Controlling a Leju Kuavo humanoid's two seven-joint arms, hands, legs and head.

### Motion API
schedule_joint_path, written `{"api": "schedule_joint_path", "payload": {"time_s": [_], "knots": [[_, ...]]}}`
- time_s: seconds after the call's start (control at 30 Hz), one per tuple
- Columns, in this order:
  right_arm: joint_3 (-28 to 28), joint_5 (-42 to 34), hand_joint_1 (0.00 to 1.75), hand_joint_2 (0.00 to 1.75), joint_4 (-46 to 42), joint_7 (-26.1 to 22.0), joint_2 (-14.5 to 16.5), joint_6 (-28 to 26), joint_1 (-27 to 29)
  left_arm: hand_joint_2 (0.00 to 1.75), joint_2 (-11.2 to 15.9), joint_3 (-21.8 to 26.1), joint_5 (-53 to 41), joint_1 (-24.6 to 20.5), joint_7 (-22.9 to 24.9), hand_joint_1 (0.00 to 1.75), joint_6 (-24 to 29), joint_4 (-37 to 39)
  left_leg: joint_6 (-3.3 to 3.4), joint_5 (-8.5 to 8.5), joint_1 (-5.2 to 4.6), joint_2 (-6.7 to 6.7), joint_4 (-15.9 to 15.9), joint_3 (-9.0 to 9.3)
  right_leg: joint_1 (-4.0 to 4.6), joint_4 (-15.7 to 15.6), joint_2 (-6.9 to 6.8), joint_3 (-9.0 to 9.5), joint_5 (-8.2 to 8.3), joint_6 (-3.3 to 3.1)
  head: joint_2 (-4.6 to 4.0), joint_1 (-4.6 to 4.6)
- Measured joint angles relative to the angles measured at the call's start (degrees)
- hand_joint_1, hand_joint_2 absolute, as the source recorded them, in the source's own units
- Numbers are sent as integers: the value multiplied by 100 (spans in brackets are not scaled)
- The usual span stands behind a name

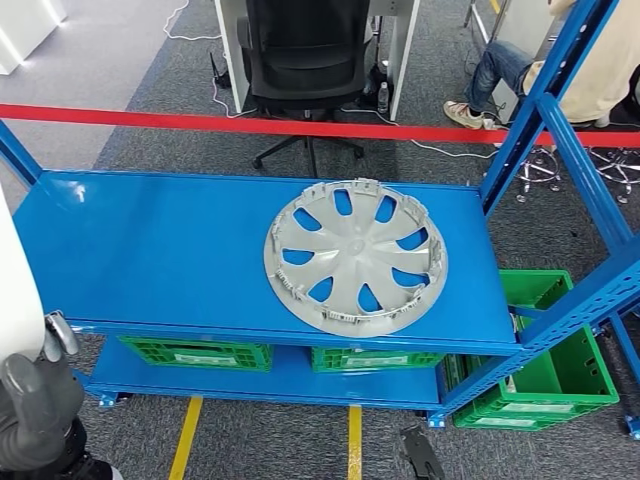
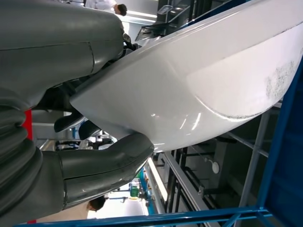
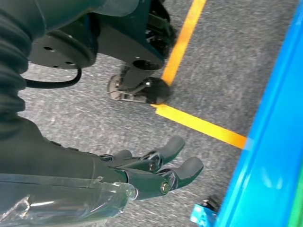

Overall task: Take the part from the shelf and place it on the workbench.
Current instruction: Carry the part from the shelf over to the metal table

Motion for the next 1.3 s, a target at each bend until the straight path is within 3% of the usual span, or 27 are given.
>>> {"api": "schedule_joint_path", "payload": {"time_s": [0.3, 0.5, 0.57, 0.63, 0.67, 0.7, 0.73, 0.8, 0.87, 1.0, 1.03, 1.07, 1.17, 1.2, 1.23, 1.3], "knots": [[-6, -21, 0, 175, 0, 219, 0, 21, 4, 175, 0, 0, 360, -1, 9, 175, -175, 0, 51, -28, -52, 0, 21, -2, -57, -2, 1, 4, -1, 42, 0, -1], [-10, 24, 0, 175, 0, 291, 0, 15, -4, 175, -10, 1, 924, -2, 216, 175, -332, 1, 175, -15, -61, 4, -23, 34, -91, -42, -3, 41, -21, 144, 0, 1], [-15, 24, 0, 175, 0, 310, 0, 4, -11, 175, -20, 9, 1064, 0, 374, 175, -266, 8, 225, 23, -25, 14, -102, 90, -77, 273, -15, -88, -234, 162, 0, 25], [-27, 19, 0, 175, -1, 327, 0, -7, -12, 175, -27, 31, 1118, 5, 519, 175, -141, 25, 240, 22, -22, 22, -112, 103, -69, 1026, -23, -430, -612, 171, 0, 53], [-39, 15, 0, 175, -1, 332, 0, -13, -9, 175, -30, 45, 1127, 8, 580, 175, -79, 38, 240, 18, -22, 21, -111, 104, -68, 1370, -23, -594, -741, 179, 0, 64], [-51, 11, 0, 175, -1, 334, 0, -17, -4, 175, -32, 59, 1138, 11, 633, 175, -31, 51, 234, 12, -19, 19, -109, 108, -67, 1530, -24, -670, -762, 186, 0, 67], [-63, 9, 0, 175, -1, 336, 0, -22, -2, 175, -33, 72, 1149, 14, 677, 175, 8, 64, 219, 5, -11, 13, -106, 116, -68, 1445, -26, -628, -666, 191, 0, 71], [-86, 8, 0, 175, -5, 336, 0, -27, -9, 175, -36, 93, 1164, 18, 714, 175, 37, 83, 156, -27, 19, 2, -80, 141, -80, 715, -32, -260, -301, 209, 0, 74], [-104, 7, 0, 175, -8, 337, 12, -31, -22, 175, -37, 106, 1171, 20, 720, 175, 47, 89, 61, -62, 20, -6, -39, 150, -71, 126, -8, 55, -106, 169, 1, 82], [-135, -10, 0, 175, -9, 357, 24, -47, -31, 175, -37, 121, 1304, 23, 974, 175, 214, 103, -72, -70, 30, -8, -37, 150, -28, 86, 22, 71, -116, -50, 1, 52], [-147, -13, 0, 175, -9, 364, 25, -52, -32, 175, -37, 123, 1347, 23, 1084, 175, 293, 112, -90, -142, 35, 0, 47, 112, -28, 83, 19, 68, -112, -97, 1, 45], [-162, -14, 0, 175, -10, 370, 25, -57, -34, 175, -37, 126, 1385, 24, 1186, 175, 369, 125, -100, -280, 32, 8, 254, 16, -29, 76, 14, 69, -106, -137, 1, 33], [-205, -13, 0, 175, -13, 381, 26, -62, -30, 175, -33, 133, 1492, 33, 1394, 175, 517, 191, -89, -821, 7, 18, 1403, -539, -4, 74, -4, 63, -108, -195, 0, 7], [-222, -7, 0, 175, -13, 384, 26, -61, -27, 175, -32, 137, 1525, 41, 1427, 175, 525, 217, -75, -872, 2, 18, 1644, -662, 8, 74, -7, 63, -110, -200, 0, 5], [-236, -1, 0, 175, -13, 385, 26, -60, -26, 175, -32, 139, 1553, 48, 1448, 175, 518, 240, -54, -803, -3, 18, 1663, -681, 17, 75, -6, 66, -111, -202, 0, 5], [-260, 11, 0, 175, -14, 386, 31, -59, -29, 175, -31, 140, 1577, 57, 1461, 175, 493, 272, 3, -424, -15, 20, 1094, -409, 27, 75, 2, 79, -116, -195, 0, 3]]}}
